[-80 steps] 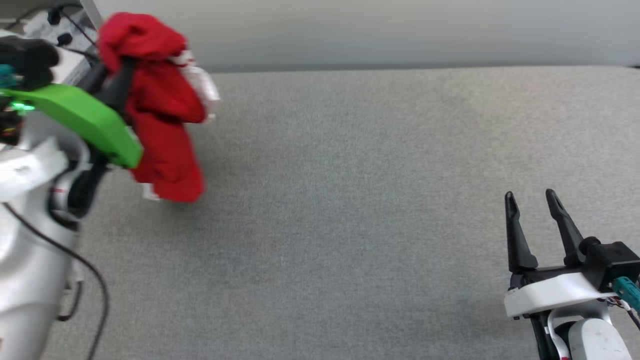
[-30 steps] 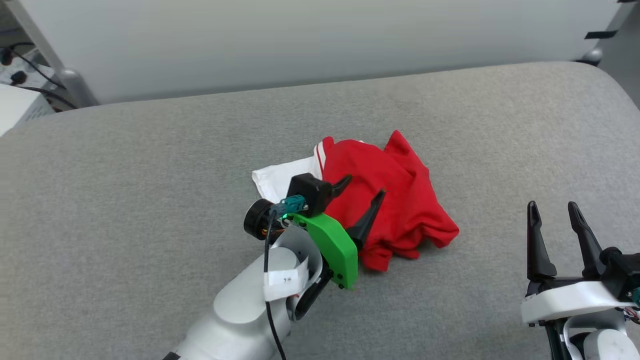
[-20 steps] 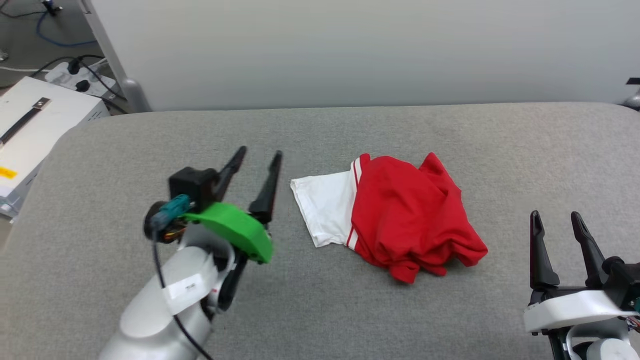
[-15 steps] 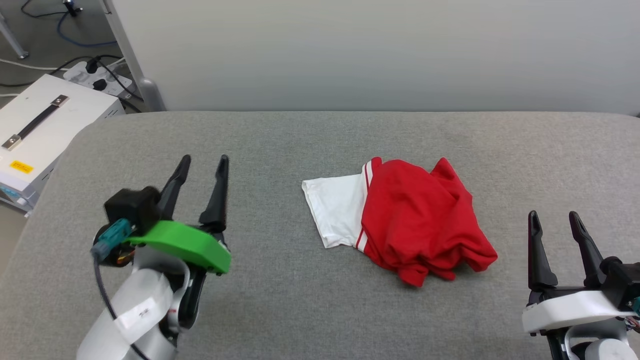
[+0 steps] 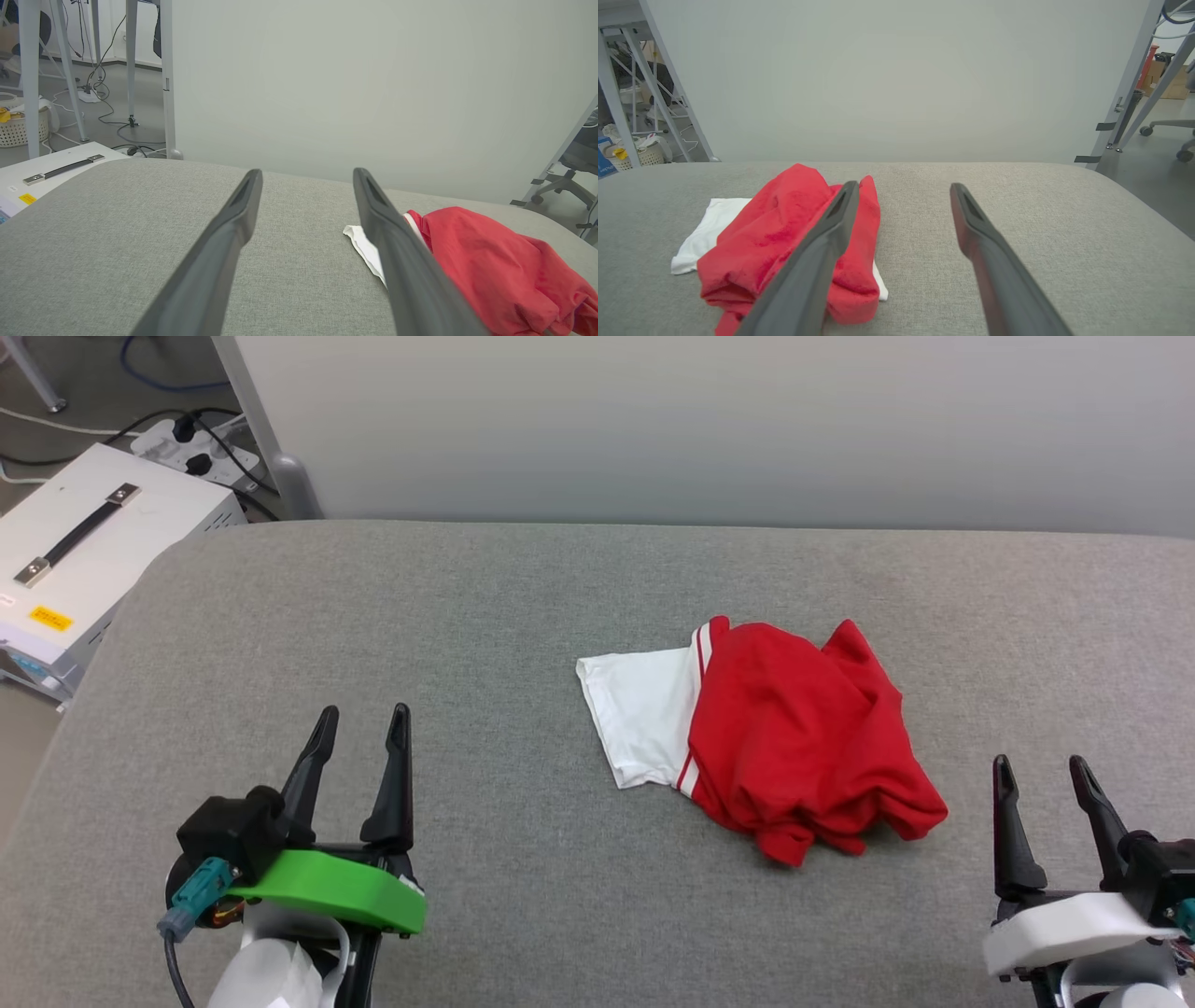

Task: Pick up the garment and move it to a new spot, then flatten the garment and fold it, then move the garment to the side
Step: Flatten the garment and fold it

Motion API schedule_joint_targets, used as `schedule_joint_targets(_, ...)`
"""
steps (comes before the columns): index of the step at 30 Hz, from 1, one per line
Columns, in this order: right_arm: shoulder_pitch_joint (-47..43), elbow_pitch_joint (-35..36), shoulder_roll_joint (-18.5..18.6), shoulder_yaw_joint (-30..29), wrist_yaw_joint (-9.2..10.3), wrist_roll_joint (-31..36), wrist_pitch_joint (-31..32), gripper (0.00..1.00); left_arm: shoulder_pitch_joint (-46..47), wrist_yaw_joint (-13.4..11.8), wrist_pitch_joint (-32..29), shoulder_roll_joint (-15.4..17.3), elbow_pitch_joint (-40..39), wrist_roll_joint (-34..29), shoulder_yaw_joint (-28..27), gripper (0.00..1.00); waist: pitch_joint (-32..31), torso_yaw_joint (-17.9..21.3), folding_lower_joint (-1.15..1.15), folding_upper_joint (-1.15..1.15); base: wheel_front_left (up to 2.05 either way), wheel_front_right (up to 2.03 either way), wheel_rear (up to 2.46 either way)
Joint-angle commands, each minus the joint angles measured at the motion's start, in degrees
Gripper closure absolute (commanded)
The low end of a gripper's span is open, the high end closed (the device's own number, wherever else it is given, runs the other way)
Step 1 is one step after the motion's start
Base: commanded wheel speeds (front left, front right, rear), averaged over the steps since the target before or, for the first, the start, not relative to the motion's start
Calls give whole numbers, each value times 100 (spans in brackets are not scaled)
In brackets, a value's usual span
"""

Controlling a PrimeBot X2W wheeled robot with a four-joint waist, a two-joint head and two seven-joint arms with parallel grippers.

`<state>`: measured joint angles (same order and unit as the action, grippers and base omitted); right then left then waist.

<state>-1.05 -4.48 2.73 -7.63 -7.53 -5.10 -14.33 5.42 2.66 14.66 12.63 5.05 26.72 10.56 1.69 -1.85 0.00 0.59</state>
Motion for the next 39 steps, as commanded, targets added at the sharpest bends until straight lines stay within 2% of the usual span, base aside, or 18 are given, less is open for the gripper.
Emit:
schedule_joint_targets(1, 51, -71, 15, -70, 4, 68, 71, 0, -9, 73, 33, -64, 10, -70, -52, 0, 82, -51, 0, -59, 0, 0, 0)
schedule_joint_targets(3, 178, -210, 15, -133, 4, 218, 545, 0, 30, 135, 33, -142, 26, -140, -128, 0, 171, -73, 0, -59, 0, 0, 0)
schedule_joint_targets(5, 378, -327, 15, -136, 4, 284, 1280, 0, 63, 192, 33, -235, 40, -216, -203, 0, 298, -114, 0, -59, 0, 0, 0)
schedule_joint_targets(9, 732, -340, 253, 33, 4, 207, 2593, 0, 132, 294, 33, -373, 110, -354, -267, 0, 523, -205, 0, -59, 0, 0, 0)
schedule_joint_targets(15, 1095, -251, 573, 63, 4, -29, 3983, 0, 263, 399, 33, -492, 211, -506, -330, 0, 816, -364, 0, -59, 0, 0, 0)
schedule_joint_targets(21, 1283, -210, 756, 283, 4, -220, 4553, 0, 431, 452, 33, -557, 230, -585, -363, 0, 1100, -496, 0, -59, 0, 0, 0)
schedule_joint_targets(34, 1564, -800, 1049, 1103, 4, -369, 4819, 0, 676, 480, 34, -584, 239, -621, -383, 0, 1538, -620, 0, -59, 0, 0, 0)
schedule_joint_targets(35, 1561, -866, 1069, 1190, 4, -428, 4840, 2, 687, 480, 34, -582, 245, -617, -375, 0, 1549, -624, 0, -59, 0, 0, 0)
schedule_joint_targets(36, 1557, -912, 1090, 1259, 4, -478, 4851, 56, 694, 480, 34, -580, 254, -615, -366, 0, 1551, -627, 0, -59, 0, 0, 0)
schedule_joint_targets(37, 1546, -958, 1120, 1340, 4, -540, 4860, 100, 701, 481, 34, -578, 268, -613, -355, 0, 1546, -628, 0, -59, 0, 0, 0)
schedule_joint_targets(39, 1535, -1011, 1188, 1434, 4, -604, 4832, 100, 707, 481, 34, -575, 303, -606, -350, 0, 1509, -617, 0, -59, 0, 0, 0)
